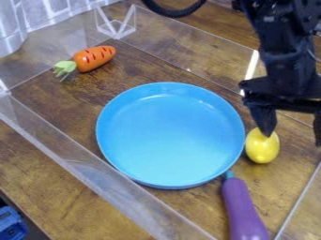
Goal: Remove the lemon from the blue tray and put it on the table
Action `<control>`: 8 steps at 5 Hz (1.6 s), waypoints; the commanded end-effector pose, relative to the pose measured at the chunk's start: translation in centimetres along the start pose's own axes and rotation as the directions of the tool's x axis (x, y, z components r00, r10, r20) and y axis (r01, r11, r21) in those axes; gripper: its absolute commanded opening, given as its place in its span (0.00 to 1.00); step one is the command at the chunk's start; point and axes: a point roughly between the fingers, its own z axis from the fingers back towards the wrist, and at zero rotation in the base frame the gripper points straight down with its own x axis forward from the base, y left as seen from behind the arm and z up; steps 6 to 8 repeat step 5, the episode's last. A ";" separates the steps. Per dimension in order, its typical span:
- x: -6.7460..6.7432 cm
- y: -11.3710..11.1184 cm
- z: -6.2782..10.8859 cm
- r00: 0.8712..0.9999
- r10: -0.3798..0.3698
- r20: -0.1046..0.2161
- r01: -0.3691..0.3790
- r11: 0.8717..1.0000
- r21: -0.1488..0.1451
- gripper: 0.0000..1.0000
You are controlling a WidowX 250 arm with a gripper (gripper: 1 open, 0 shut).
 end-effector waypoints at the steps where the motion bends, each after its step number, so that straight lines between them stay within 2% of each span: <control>1: 0.1 -1.4 0.4 0.997 -0.073 0.026 0.074 0.997 -0.025 1.00; 3: 0.4 1.4 1.4 0.998 -0.042 0.040 0.042 0.999 -0.003 1.00; 5: 2.2 1.4 3.3 0.998 -0.025 0.051 0.024 1.000 0.017 1.00; 8: 2.2 1.4 3.3 0.998 -0.025 0.051 0.024 1.000 0.017 1.00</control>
